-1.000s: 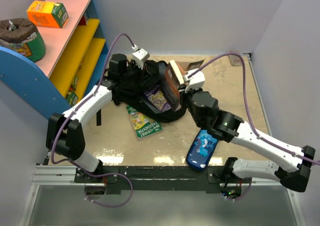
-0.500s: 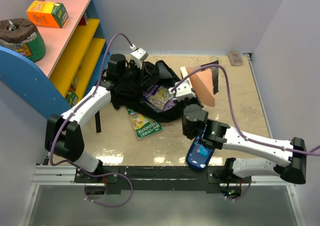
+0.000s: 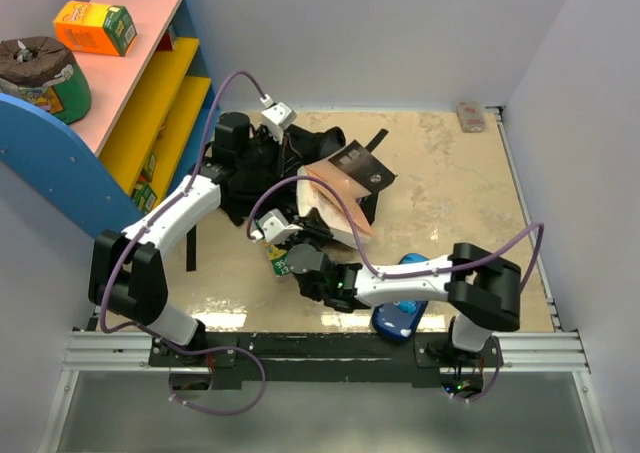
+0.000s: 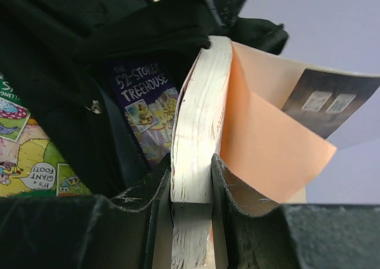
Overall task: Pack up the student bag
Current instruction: Place the book in the student bag.
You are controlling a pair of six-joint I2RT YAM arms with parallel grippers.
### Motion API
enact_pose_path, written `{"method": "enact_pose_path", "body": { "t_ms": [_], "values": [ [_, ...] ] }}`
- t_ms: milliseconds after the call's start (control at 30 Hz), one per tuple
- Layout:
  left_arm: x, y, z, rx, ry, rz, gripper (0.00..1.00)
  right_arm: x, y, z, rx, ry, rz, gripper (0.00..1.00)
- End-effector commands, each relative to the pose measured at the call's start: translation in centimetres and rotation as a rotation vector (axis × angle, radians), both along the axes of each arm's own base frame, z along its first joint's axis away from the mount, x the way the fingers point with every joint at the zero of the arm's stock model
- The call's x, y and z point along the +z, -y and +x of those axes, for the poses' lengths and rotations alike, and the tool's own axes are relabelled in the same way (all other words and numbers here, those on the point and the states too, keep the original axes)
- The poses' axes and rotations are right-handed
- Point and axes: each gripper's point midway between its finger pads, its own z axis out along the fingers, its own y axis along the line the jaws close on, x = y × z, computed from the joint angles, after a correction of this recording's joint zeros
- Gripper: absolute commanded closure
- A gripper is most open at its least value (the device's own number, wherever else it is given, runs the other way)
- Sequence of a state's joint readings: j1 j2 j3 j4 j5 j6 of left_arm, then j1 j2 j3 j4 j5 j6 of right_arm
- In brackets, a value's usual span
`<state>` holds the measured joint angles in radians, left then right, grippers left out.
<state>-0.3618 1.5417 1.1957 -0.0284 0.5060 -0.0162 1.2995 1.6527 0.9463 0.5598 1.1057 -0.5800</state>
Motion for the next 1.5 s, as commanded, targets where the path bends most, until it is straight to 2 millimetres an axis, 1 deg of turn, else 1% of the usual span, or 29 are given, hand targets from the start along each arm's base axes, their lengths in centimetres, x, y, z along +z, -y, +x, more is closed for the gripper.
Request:
{"method": "enact_pose_path", "body": {
  "t_ms": [0, 100, 133, 167, 267, 333, 433, 500, 567, 633, 667, 700, 733, 767, 800, 833, 900, 933, 1000, 1033, 1067, 1100, 1133, 1200, 1233, 1333, 1367, 1433, 1467],
  "values": [
    [5.5, 0.8, -1.7, -0.086, 0.142, -0.081, 1.00, 0.5, -2.9, 1.9, 0.040, 0.012, 0.086, 1.00],
    [5.6, 0.9, -2.2, -0.107, 0.139, -0.084, 1.00, -1.2, -5.0, 2.6, 0.080, -0.030, 0.080, 1.00],
    [5.7, 1.0, -2.4, -0.115, 0.140, -0.085, 1.00, -2.4, -5.8, 2.9, 0.104, -0.047, 0.060, 1.00],
    [5.6, 1.2, -2.7, -0.133, 0.136, -0.085, 1.00, -1.9, -6.5, 3.6, 0.101, -0.057, 0.102, 0.96],
    [5.5, 1.0, -2.9, -0.147, 0.146, -0.070, 1.00, -3.8, -7.6, 4.3, 0.101, -0.172, 0.077, 0.80],
    [5.1, 1.0, -2.9, -0.148, 0.143, -0.058, 1.00, -4.1, -9.3, 3.4, 0.182, -0.260, 0.133, 0.78],
    [4.7, 0.9, -2.8, -0.146, 0.142, -0.049, 1.00, -3.7, -9.4, 2.0, 0.231, -0.337, 0.179, 0.71],
    [4.5, 1.0, -2.6, -0.144, 0.138, -0.048, 1.00, -4.1, -9.2, 0.8, 0.265, -0.410, 0.202, 0.62],
    [4.4, 1.0, -2.4, -0.141, 0.136, -0.052, 1.00, -4.9, -9.1, -0.5, 0.292, -0.490, 0.234, 0.59],
    [4.3, 1.1, -2.2, -0.138, 0.133, -0.055, 1.00, -3.5, -9.0, -1.4, 0.313, -0.517, 0.320, 0.57],
    [4.4, 1.2, -2.2, -0.138, 0.132, -0.055, 1.00, -4.4, -8.5, -2.3, 0.326, -0.566, 0.301, 0.57],
    [4.4, 1.1, -2.0, -0.134, 0.129, -0.054, 1.00, -2.7, -8.3, -3.1, 0.360, -0.575, 0.349, 0.57],
    [4.3, 1.1, -2.0, -0.135, 0.134, -0.049, 1.00, -3.3, -7.7, -3.9, 0.371, -0.614, 0.364, 0.56],
    [4.3, 1.0, -1.9, -0.125, 0.138, -0.045, 1.00, -2.6, -7.5, -4.6, 0.399, -0.625, 0.388, 0.55],
    [4.2, 0.9, -1.9, -0.124, 0.136, -0.043, 1.00, -0.8, -7.2, -5.4, 0.438, -0.626, 0.437, 0.55],
    [4.1, 0.9, -1.9, -0.123, 0.136, -0.041, 1.00, -0.8, -6.5, -5.5, 0.425, -0.645, 0.478, 0.54],
    [3.9, 0.9, -1.9, -0.126, 0.133, -0.041, 1.00, 0.2, -5.0, -5.2, 0.390, -0.652, 0.547, 0.54],
    [3.7, 0.9, -2.0, -0.127, 0.127, -0.040, 1.00, 1.4, -3.1, -4.3, 0.348, -0.655, 0.645, 0.54],
    [3.7, 0.9, -2.1, -0.128, 0.131, -0.039, 1.00, 3.0, -0.9, -3.6, 0.345, -0.650, 0.759, 0.54],
    [3.5, 0.8, -2.1, -0.126, 0.134, -0.031, 1.00, 3.7, 1.7, -3.2, 0.334, -0.638, 0.845, 0.53],
    [3.5, 0.8, -2.1, -0.127, 0.136, -0.029, 1.00, 4.9, 3.1, -2.5, 0.316, -0.592, 0.923, 0.52],
    [3.3, 0.8, -2.1, -0.128, 0.133, -0.027, 1.00, 5.0, 5.0, -1.5, 0.249, -0.561, 0.973, 0.51],
    [3.3, 0.9, -2.1, -0.133, 0.135, -0.026, 1.00, 4.6, 8.0, 0.5, 0.140, -0.532, 1.046, 0.50],
    [3.2, 0.9, -1.9, -0.134, 0.130, -0.028, 1.00, 3.4, 9.7, 1.8, 0.069, -0.533, 1.057, 0.49],
    [3.4, 1.0, -1.9, -0.137, 0.129, -0.033, 1.00, 2.0, 10.3, 2.9, 0.008, -0.542, 1.057, 0.49],
    [3.6, 1.1, -1.9, -0.137, 0.127, -0.040, 1.00, -0.7, 10.1, 4.0, -0.045, -0.611, 1.036, 0.46],
    [3.6, 1.1, -1.9, -0.137, 0.128, -0.040, 1.00, -3.1, 9.7, 4.4, -0.080, -0.664, 1.004, 0.45],
    [3.7, 1.1, -2.0, -0.141, 0.126, -0.038, 1.00, -5.3, 10.1, 5.0, -0.139, -0.706, 0.982, 0.42],
    [3.9, 1.0, -2.1, -0.142, 0.131, -0.037, 1.00, -7.2, 10.4, 5.2, -0.186, -0.739, 0.957, 0.41]
  ]
}}
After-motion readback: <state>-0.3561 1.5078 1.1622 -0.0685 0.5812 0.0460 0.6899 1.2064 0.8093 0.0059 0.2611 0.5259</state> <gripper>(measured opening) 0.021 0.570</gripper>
